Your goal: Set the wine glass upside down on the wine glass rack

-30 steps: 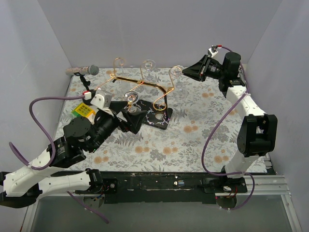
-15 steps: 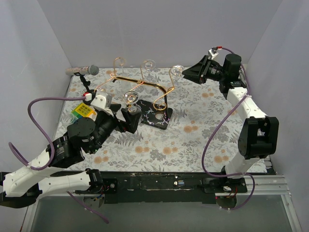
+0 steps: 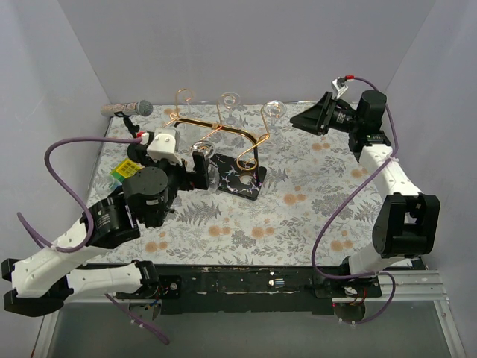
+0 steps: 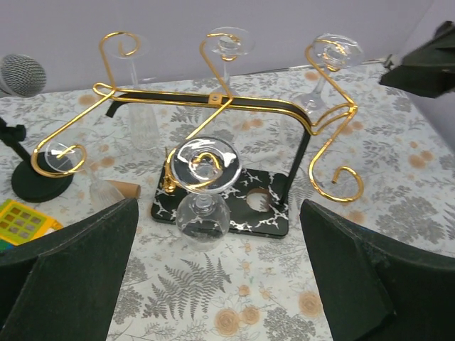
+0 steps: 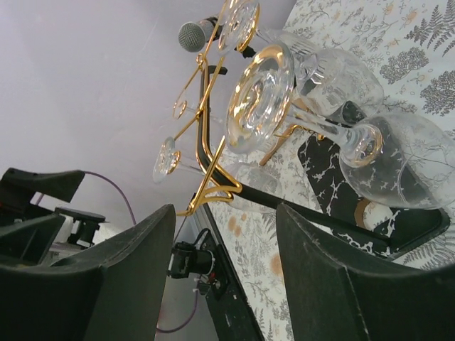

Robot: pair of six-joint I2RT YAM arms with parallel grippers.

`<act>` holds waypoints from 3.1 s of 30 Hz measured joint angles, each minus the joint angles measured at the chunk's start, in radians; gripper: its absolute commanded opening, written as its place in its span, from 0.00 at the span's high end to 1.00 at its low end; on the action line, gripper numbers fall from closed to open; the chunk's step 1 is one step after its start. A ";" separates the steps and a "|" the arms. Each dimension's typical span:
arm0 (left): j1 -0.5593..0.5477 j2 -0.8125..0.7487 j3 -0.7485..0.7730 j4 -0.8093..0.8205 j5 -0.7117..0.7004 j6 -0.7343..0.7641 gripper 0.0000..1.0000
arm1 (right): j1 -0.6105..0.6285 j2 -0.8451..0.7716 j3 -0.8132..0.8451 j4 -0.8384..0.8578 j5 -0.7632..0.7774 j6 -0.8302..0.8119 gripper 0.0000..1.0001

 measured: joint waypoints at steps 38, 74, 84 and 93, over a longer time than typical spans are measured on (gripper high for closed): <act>1.131 0.082 -0.232 0.006 0.511 -0.103 0.21 | -0.174 -0.314 -0.311 -0.513 -0.127 -1.106 0.32; 1.315 0.164 -0.348 0.029 0.525 -0.025 0.95 | -0.174 -0.328 -0.311 -0.518 -0.153 -1.110 0.32; 1.315 0.161 -0.333 -0.016 0.583 -0.018 1.00 | -0.174 -0.328 -0.311 -0.518 -0.153 -1.110 0.32; 1.316 0.141 -0.308 -0.088 0.766 -0.025 0.98 | -0.174 -0.323 -0.311 -0.518 -0.151 -1.110 0.32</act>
